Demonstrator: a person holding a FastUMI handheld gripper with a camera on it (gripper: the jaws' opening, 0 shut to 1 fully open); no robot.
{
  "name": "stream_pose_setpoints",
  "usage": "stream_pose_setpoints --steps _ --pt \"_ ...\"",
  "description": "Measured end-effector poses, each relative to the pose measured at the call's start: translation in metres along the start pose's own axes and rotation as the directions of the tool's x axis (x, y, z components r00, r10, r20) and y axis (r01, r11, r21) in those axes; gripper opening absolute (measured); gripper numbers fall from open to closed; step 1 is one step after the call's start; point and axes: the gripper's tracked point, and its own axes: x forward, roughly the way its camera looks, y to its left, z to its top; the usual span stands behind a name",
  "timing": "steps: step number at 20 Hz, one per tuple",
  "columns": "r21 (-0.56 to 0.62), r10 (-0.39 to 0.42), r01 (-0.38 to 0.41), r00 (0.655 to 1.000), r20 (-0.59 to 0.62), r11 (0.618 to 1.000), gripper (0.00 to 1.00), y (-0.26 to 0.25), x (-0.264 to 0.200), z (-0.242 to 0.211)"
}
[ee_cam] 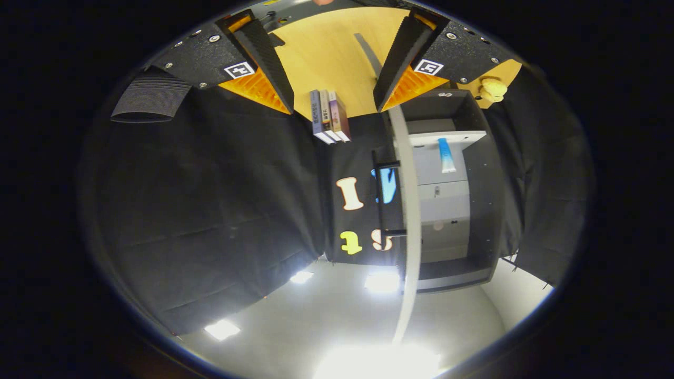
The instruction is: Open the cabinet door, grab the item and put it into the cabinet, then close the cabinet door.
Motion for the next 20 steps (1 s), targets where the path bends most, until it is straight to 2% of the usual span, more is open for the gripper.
stream_pose_setpoints --steps 5,11,15,19,20 --pt "0.027 -0.104 0.103 0.995 0.013 0.994 0.94 -0.04 0.024 0.013" --pt "0.002 -0.181 0.181 0.983 -0.012 0.984 0.95 -0.054 0.09 0.024" --pt "0.006 -0.196 0.196 0.98 -0.035 0.981 0.95 -0.047 0.125 0.03" --pt "0.005 -0.171 0.171 0.984 -0.051 0.985 0.95 -0.022 0.142 0.031" --pt "-0.003 -0.185 0.185 0.982 -0.044 0.983 0.94 -0.024 0.147 0.032"
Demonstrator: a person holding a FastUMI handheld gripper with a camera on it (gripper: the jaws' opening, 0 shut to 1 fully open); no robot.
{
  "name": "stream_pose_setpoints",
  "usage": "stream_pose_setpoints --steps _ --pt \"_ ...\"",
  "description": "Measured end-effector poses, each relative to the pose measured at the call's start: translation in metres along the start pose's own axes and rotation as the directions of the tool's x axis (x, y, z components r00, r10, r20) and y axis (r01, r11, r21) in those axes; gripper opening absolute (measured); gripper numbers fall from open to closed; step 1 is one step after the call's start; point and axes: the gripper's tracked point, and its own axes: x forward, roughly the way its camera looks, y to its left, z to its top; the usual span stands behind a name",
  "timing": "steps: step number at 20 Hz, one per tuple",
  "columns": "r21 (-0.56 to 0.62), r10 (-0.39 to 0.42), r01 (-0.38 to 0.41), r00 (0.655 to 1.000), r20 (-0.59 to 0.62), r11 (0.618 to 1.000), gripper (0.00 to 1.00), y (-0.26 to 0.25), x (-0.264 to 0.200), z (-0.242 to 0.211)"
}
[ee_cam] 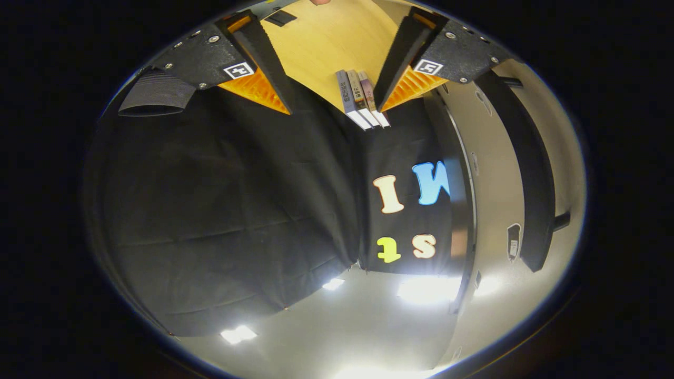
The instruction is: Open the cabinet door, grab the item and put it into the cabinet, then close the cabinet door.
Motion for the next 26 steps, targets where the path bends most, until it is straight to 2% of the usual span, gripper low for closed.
stream_pose_setpoints --steps 1,8,18,22,26 --pt "-0.007 0.0 0.0 1.0 -0.002 1.0 0.91 -0.001 0.001 0.001" --pt "0.029 0.053 -0.053 0.998 -0.016 0.998 0.9 0.02 -0.013 -0.006" --pt "-0.028 0.235 -0.235 0.972 -0.022 0.972 0.9 0.113 -0.054 -0.014" --pt "-0.074 0.282 -0.282 0.959 -0.017 0.956 0.9 0.148 -0.062 -0.015" --pt "-0.061 0.341 -0.343 0.939 -0.034 0.937 0.9 0.185 -0.068 -0.02"
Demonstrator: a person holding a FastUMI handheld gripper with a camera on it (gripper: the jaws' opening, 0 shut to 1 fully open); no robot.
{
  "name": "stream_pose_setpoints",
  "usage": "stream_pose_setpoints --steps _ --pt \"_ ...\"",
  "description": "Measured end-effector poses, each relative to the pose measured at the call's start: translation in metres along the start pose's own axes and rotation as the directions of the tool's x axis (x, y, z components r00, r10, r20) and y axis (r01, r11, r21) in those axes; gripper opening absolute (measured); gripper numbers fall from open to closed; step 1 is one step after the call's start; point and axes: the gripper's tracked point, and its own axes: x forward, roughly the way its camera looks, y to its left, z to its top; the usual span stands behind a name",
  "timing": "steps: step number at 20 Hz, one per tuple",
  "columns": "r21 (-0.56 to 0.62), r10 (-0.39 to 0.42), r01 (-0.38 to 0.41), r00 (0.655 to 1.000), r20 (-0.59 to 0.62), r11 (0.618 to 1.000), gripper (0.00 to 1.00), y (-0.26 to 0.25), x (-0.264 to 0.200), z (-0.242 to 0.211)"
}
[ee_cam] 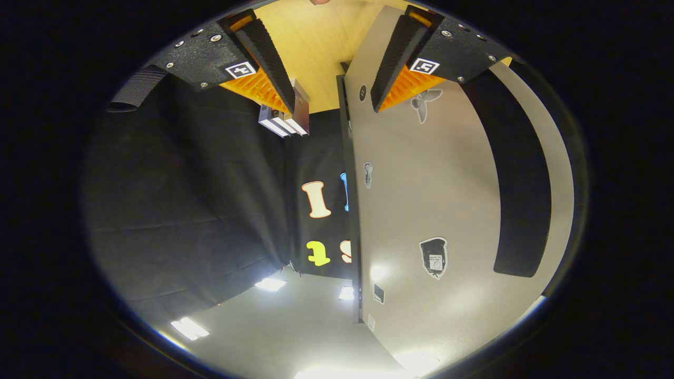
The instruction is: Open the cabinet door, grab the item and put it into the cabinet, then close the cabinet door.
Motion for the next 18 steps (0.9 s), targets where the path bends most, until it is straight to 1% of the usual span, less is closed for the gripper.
stream_pose_setpoints --steps 6,9,11,14,18 --pt "-0.022 0.105 -0.105 0.994 -0.011 0.994 0.91 0.062 0.014 -0.007" --pt "-0.043 0.159 -0.16 0.987 -0.023 0.986 0.93 0.095 0.021 -0.011" --pt "-0.044 0.198 -0.198 0.98 -0.007 0.979 0.93 0.119 0.023 -0.009" --pt "-0.048 0.227 -0.227 0.974 -0.005 0.973 0.93 0.135 0.018 -0.012" --pt "-0.06 0.234 -0.234 0.972 -0.001 0.97 0.93 0.133 0.009 -0.017"
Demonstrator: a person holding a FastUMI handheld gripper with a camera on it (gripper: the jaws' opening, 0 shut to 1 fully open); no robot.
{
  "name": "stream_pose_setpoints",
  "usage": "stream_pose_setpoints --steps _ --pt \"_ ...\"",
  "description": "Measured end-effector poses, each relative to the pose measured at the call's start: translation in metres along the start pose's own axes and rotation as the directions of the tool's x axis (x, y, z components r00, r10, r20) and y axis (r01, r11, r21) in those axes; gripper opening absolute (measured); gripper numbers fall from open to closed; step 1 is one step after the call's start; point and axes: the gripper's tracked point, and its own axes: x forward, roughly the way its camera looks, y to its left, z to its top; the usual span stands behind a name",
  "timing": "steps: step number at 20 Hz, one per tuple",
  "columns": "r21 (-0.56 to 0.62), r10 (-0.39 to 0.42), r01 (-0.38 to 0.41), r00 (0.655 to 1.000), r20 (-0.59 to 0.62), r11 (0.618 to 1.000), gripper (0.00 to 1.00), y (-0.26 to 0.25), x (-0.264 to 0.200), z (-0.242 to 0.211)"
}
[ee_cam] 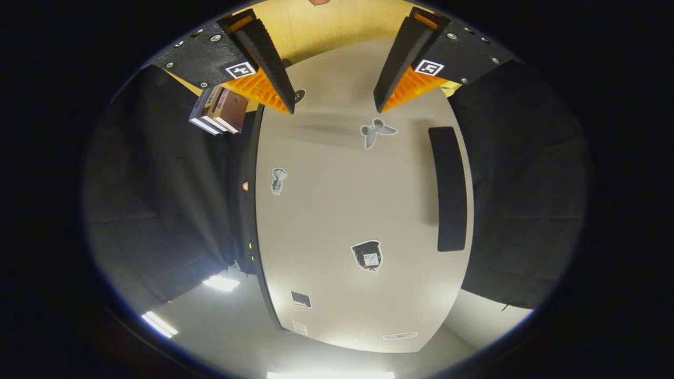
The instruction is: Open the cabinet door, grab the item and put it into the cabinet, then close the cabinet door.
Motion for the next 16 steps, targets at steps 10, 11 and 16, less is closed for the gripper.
stream_pose_setpoints --steps 10,11,16 --pt "0.011 -0.005 0.005 0.999 0.049 1.0 0.93 -0.021 -0.075 0.001" --pt "0.009 -0.008 0.008 0.999 0.052 1.0 0.93 -0.024 -0.083 -0.003" --pt "-0.006 -0.019 0.019 0.998 0.055 1.0 0.94 -0.03 -0.117 -0.019"
